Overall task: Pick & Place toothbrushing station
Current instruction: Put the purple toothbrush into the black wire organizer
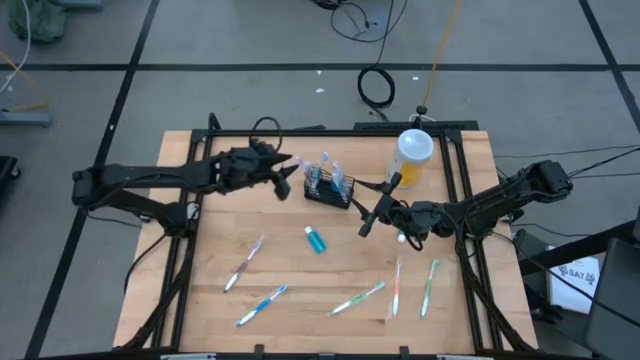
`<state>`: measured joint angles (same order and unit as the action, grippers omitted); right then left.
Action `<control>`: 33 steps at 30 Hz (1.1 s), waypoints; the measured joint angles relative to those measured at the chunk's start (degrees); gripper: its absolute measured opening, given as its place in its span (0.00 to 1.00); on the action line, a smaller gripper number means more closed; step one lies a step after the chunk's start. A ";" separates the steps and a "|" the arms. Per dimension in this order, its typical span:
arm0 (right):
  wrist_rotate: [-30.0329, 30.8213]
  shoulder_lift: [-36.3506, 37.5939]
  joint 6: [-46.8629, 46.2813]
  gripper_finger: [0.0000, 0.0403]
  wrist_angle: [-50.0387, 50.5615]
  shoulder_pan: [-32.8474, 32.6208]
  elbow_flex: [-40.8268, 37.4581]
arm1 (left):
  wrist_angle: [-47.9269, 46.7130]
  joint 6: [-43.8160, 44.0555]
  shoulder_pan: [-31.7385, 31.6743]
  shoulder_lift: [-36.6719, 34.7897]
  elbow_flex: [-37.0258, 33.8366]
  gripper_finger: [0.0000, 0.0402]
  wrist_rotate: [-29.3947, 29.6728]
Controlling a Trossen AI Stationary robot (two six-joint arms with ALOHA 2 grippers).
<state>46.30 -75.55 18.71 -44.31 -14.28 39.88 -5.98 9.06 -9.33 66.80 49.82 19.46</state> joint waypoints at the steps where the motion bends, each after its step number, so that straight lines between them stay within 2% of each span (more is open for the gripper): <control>1: 0.00 0.00 -0.03 0.49 0.02 -0.02 0.00 | -1.93 0.04 0.79 -0.86 0.02 0.41 0.00; 4: 0.00 0.00 -0.94 0.49 0.00 0.00 0.00 | -10.56 0.81 3.41 -3.46 0.02 0.40 -0.14; 7: 0.02 0.00 -1.87 0.49 0.00 0.00 0.00 | -19.34 5.38 6.14 -4.67 0.04 0.40 -0.17; 10: 0.02 0.00 -1.97 0.49 0.01 -0.01 0.00 | -28.87 12.23 8.65 -5.02 0.00 0.40 -1.35; 14: 0.02 0.00 -2.01 0.49 0.02 -0.01 0.00 | -41.35 23.56 11.19 -4.32 -0.08 0.40 -6.15; 17: 0.02 0.00 -3.13 0.49 0.02 -0.02 0.00 | -45.39 30.67 13.11 -2.49 -1.82 0.40 -7.36; 19: 0.02 0.00 -4.40 0.49 0.02 -0.02 0.00 | -45.57 32.64 14.81 -2.02 -4.38 0.40 -8.48; 22: 0.02 0.00 -5.00 0.49 0.02 0.00 0.00 | -42.82 34.76 17.82 -1.79 -9.11 0.40 -14.56; 24: 0.02 0.00 -4.94 0.49 0.02 0.00 0.00 | -39.78 37.28 19.87 -1.77 -12.48 0.40 -16.02; 28: 0.02 0.00 -4.71 0.49 0.02 0.00 0.00 | -30.44 41.98 22.64 -1.77 -18.48 0.40 -15.95; 31: 0.02 0.00 -4.67 0.49 0.02 0.00 0.00 | -24.87 41.98 23.98 -1.77 -20.59 0.40 -15.26; 33: 0.02 0.00 -4.61 0.49 0.02 -0.02 0.00 | -22.61 40.79 24.29 -1.79 -20.79 0.40 -12.72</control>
<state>46.33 -75.55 14.11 -44.29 -14.30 39.88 -28.59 49.85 14.96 65.01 29.04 6.75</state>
